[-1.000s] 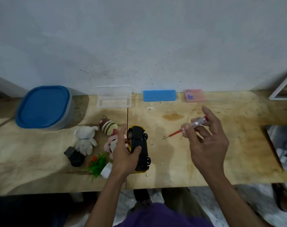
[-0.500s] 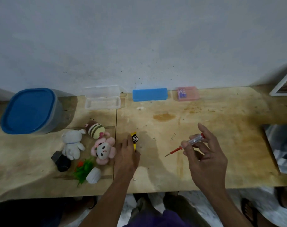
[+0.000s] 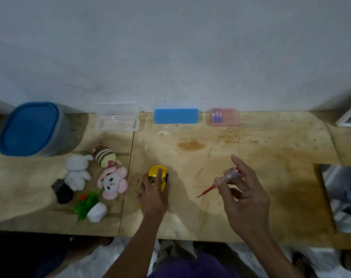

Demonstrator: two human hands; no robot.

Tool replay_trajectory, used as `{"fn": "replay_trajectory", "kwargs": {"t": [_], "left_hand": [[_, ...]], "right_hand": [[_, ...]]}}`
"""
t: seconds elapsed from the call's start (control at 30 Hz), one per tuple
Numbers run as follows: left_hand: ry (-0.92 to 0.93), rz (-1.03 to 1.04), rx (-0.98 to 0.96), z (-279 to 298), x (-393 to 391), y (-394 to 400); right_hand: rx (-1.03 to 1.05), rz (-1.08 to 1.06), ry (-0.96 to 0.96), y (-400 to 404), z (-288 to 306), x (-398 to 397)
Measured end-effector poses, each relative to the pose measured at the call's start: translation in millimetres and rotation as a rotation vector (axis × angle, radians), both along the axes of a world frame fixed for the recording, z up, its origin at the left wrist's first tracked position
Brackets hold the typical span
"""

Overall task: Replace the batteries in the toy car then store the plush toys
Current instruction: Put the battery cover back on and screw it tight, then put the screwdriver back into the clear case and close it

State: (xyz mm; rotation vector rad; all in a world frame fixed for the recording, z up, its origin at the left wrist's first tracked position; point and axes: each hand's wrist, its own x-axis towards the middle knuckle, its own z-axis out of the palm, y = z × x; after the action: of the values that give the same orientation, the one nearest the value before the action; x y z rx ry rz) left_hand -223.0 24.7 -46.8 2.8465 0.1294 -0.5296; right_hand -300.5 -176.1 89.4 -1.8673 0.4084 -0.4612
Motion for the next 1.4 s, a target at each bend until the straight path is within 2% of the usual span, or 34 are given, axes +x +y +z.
{"fn": "replay_trajectory", "kwargs": {"t": [0.3, 0.43, 0.53, 0.77, 0.87, 0.93, 1.0, 1.1, 1.17, 1.23, 1.33, 1.4], "left_hand": [[0.061, 0.063, -0.173, 6.0, 9.4, -2.0], [0.067, 0.085, -0.177, 8.1, 11.2, -0.6], [0.067, 0.082, -0.175, 8.1, 11.5, -0.9], [0.0, 0.078, -0.259, 6.3, 15.0, 11.9], [-0.058, 0.086, -0.356, 17.3, 27.5, 30.6], [-0.149, 0.058, -0.374, 24.8, 45.2, 50.0], [-0.207, 0.118, -0.385, 39.8, 68.9, 73.7], [-0.162, 0.17, -0.462, 61.5, 111.6, 119.6], [-0.211, 0.153, -0.45, 64.8, 144.8, 151.1], [-0.231, 0.152, -0.426, 57.7, 179.9, 173.6], [-0.374, 0.066, -0.318, 32.8, 226.0, 196.2], [-0.359, 0.032, -0.251, 13.9, 250.4, 206.6]], "right_hand": [[0.134, 0.1, 0.023, -6.3, -15.1, 24.0], [0.11, 0.127, 0.044, -4.4, -20.8, 35.0], [0.181, 0.132, 0.11, 0.0, -20.0, 43.4], [0.464, 0.01, 0.223, 26.6, -27.0, 79.1], [0.492, -0.045, 0.252, 49.2, -37.6, 99.0], [0.399, -0.037, 0.268, 68.8, -48.7, 115.0], [0.285, 0.007, 0.293, 93.4, -56.5, 135.5], [0.062, 0.087, 0.269, 140.4, -58.4, 174.2], [-0.056, 0.14, 0.198, 171.5, -60.2, 205.8], [-0.162, 0.215, 0.155, 195.9, -65.5, 240.2], [-0.428, 0.335, 0.098, 221.2, -84.2, 289.8], [-0.609, 0.387, 0.093, 230.4, -100.1, 318.0]]}}
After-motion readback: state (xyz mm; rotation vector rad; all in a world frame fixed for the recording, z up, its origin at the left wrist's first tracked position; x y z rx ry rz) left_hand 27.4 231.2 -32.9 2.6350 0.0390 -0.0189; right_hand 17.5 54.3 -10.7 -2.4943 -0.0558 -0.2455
